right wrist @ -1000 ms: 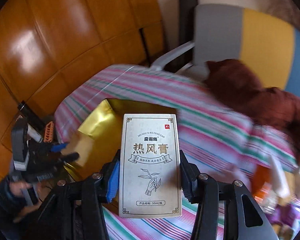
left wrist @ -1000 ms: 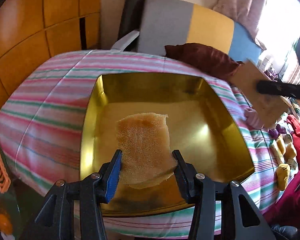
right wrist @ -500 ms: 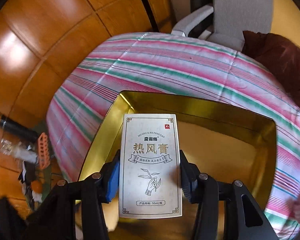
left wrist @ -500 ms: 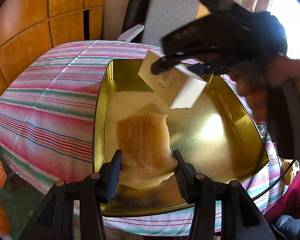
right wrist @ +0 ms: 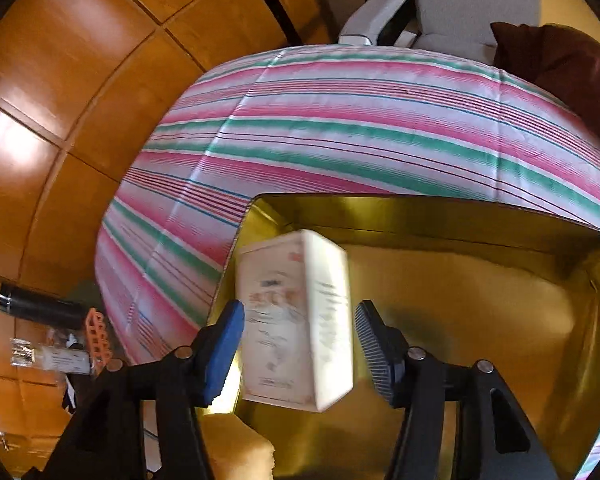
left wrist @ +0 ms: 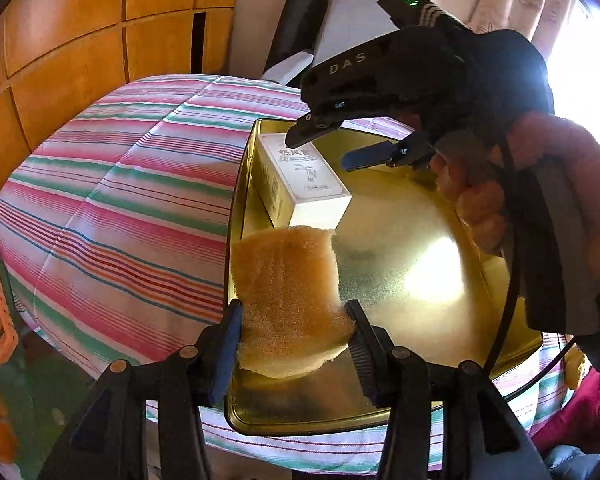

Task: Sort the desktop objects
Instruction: 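Carry the sponge and box to the gold tray and release both, then grasp the yellow plush toy with the left tool while the right tool grasps the green box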

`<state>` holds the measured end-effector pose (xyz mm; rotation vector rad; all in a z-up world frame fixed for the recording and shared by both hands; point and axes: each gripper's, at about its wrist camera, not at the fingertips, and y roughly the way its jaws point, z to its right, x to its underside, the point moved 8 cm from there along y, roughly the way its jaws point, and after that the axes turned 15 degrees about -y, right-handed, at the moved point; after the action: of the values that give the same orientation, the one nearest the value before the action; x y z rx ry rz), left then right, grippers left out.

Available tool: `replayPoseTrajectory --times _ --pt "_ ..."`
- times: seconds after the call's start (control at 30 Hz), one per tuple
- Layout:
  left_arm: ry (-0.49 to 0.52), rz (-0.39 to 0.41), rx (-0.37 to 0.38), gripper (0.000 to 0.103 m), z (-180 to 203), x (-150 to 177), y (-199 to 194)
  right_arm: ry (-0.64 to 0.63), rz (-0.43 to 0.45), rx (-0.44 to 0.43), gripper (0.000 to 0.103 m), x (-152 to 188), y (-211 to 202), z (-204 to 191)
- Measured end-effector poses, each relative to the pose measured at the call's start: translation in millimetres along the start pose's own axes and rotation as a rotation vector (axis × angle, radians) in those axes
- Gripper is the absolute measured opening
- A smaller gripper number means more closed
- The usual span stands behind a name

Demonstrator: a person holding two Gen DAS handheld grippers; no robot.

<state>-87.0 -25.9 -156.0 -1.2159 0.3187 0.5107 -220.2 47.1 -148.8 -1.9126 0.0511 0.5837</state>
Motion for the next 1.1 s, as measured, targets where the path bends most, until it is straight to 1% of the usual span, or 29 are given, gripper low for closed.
replayPoseTrajectory --times 0.13,0.2,0.27,0.33,0.37,0.4,0.5,0.63,0.8,0.87,1.0,1.1 --pt "0.004 0.016 0.015 0.052 1.9 -3.7 -4.7 -0.007 0.019 -0.012 0.059 5.9 -12.1 -0.2" --pt "0.006 0.029 0.018 0.053 2.7 -5.6 -8.5 -0.017 0.037 -0.015 0.062 10.3 -22.2 0.8" --pt "0.011 0.039 0.018 0.054 4.9 -7.0 -13.2 -0.036 0.056 0.009 0.064 15.4 -34.6 3.2" --pt "0.019 0.042 0.002 0.057 4.7 -7.4 -14.5 -0.07 0.085 0.042 0.07 24.6 -51.4 5.1" --pt "0.021 0.04 -0.007 0.058 3.2 -6.4 -14.2 -0.079 0.095 0.059 0.074 29.2 -58.8 8.0" --pt "0.018 0.034 -0.017 0.058 1.4 -5.7 -12.9 -0.084 0.111 0.08 0.077 35.2 -67.4 10.9" --pt "0.006 0.032 -0.029 0.058 -2.0 -6.0 -12.9 -0.089 0.153 0.108 0.077 53.4 -90.9 17.8" --pt "0.009 0.054 -0.015 0.058 3.0 -5.9 -23.2 -0.102 0.205 0.159 0.078 80.4 -120.7 27.1" --pt "0.021 0.08 0.043 0.058 20.3 -7.4 -37.7 -0.093 0.231 0.218 0.08 125.1 -153.7 48.7" --pt "0.022 0.074 0.075 0.058 29.3 -5.8 -41.6 -0.079 0.232 0.239 0.082 140.8 -163.3 60.2" --pt "0.031 0.044 0.139 0.058 53.6 0.2 -43.7 -0.012 0.225 0.285 0.082 183.4 -187.9 95.2" --pt "0.038 0.006 0.195 0.058 74.6 8.4 -43.2 0.039 0.227 0.313 0.082 211.1 -206.7 120.0"
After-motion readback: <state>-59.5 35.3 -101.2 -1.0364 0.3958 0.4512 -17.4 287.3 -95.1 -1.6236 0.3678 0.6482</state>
